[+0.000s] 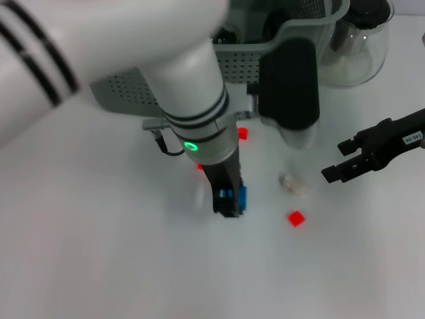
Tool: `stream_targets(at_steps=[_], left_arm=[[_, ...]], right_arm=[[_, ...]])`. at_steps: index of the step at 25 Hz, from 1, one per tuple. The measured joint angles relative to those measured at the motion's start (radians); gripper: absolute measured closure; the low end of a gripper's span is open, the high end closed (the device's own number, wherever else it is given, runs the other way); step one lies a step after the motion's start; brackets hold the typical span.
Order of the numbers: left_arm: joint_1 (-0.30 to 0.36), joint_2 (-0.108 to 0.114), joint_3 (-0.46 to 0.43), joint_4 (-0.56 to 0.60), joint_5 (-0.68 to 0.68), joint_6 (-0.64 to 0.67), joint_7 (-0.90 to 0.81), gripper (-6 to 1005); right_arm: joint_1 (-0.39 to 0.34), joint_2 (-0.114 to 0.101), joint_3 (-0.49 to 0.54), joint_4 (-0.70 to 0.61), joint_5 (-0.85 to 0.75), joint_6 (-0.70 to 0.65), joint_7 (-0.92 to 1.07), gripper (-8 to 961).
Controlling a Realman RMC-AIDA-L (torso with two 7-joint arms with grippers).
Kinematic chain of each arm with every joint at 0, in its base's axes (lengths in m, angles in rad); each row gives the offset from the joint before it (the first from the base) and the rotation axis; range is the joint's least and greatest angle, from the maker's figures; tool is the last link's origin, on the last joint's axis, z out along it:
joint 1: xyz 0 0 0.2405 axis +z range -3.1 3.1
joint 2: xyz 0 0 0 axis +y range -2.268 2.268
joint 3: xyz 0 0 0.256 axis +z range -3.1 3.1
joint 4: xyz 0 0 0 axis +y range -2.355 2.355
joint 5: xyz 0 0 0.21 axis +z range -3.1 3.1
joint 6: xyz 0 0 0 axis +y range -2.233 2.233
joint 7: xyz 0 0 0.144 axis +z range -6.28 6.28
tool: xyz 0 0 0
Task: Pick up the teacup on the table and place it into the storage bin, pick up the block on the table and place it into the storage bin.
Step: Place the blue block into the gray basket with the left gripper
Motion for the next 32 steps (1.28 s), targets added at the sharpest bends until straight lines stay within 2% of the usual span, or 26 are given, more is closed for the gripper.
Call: stream_targets(at_steps=[2, 4, 6, 8, 11, 12, 14, 15, 17, 19, 21, 24, 26, 28, 31, 32], left_arm=[[0.052, 0.000, -0.085, 0.140, -0.057, 0.133, -0.010, 585], [0.083, 0.003, -0.244, 0.282, -0.168, 0.280, -0.018, 582], [0.081, 0.005, -0.370, 0.347, -0.243, 0.341, -0.019, 580], [0.057, 0.011, -0.538, 0.395, -0.337, 0.390, -0.019, 577], [-0.014, 0.032, -0.820, 0.402, -0.411, 0.378, -0.013, 572], [-0.028, 0.043, -0.868, 0.387, -0.413, 0.346, -0.008, 571], [-0.049, 0.083, -0.949, 0.328, -0.410, 0.234, 0.000, 568], [-0.055, 0.113, -0.961, 0.278, -0.410, 0.162, 0.000, 567], [-0.062, 0.149, -0.935, 0.181, -0.408, 0.052, 0.000, 564], [-0.074, 0.165, -0.912, 0.094, -0.393, -0.026, 0.005, 561], [-0.097, 0.167, -0.876, -0.006, -0.341, -0.111, 0.014, 558], [-0.134, 0.151, -0.799, -0.124, -0.234, -0.219, 0.014, 554], [-0.160, 0.133, -0.757, -0.178, -0.164, -0.271, 0.008, 551], [-0.182, 0.109, -0.734, -0.214, -0.095, -0.311, 0.001, 549], [-0.209, 0.056, -0.706, -0.243, 0.054, -0.384, -0.032, 544], [-0.212, 0.049, -0.700, -0.247, 0.079, -0.395, -0.039, 543]], right_arm=[[0.000, -0.003, 0.000, 0.000, -0.001, -0.004, 0.003, 38], [0.000, -0.004, 0.001, -0.001, -0.001, -0.005, 0.005, 39], [0.000, -0.003, 0.002, -0.001, -0.001, -0.005, 0.006, 39], [0.004, -0.002, 0.002, -0.001, -0.001, -0.001, 0.007, 39], [0.010, 0.001, 0.002, -0.001, -0.001, -0.001, 0.009, 39], [0.012, 0.002, 0.001, -0.001, -0.001, -0.002, 0.010, 39], [0.012, 0.002, 0.001, -0.002, -0.001, -0.002, 0.013, 39], [0.013, 0.002, 0.001, -0.002, -0.001, -0.001, 0.013, 39], [0.013, 0.002, 0.000, -0.002, -0.001, 0.000, 0.013, 39], [0.013, 0.002, 0.000, -0.002, -0.001, -0.001, 0.014, 39], [0.013, 0.002, 0.000, -0.002, -0.004, 0.000, 0.015, 38], [0.014, 0.002, 0.000, -0.002, -0.013, -0.001, 0.019, 38], [0.016, 0.002, 0.000, -0.003, -0.019, 0.000, 0.021, 38], [0.019, 0.002, 0.000, -0.002, -0.022, 0.000, 0.021, 38], [0.020, 0.003, 0.000, -0.001, -0.022, 0.000, 0.021, 38], [0.020, 0.003, 0.000, -0.001, -0.022, 0.000, 0.021, 38]])
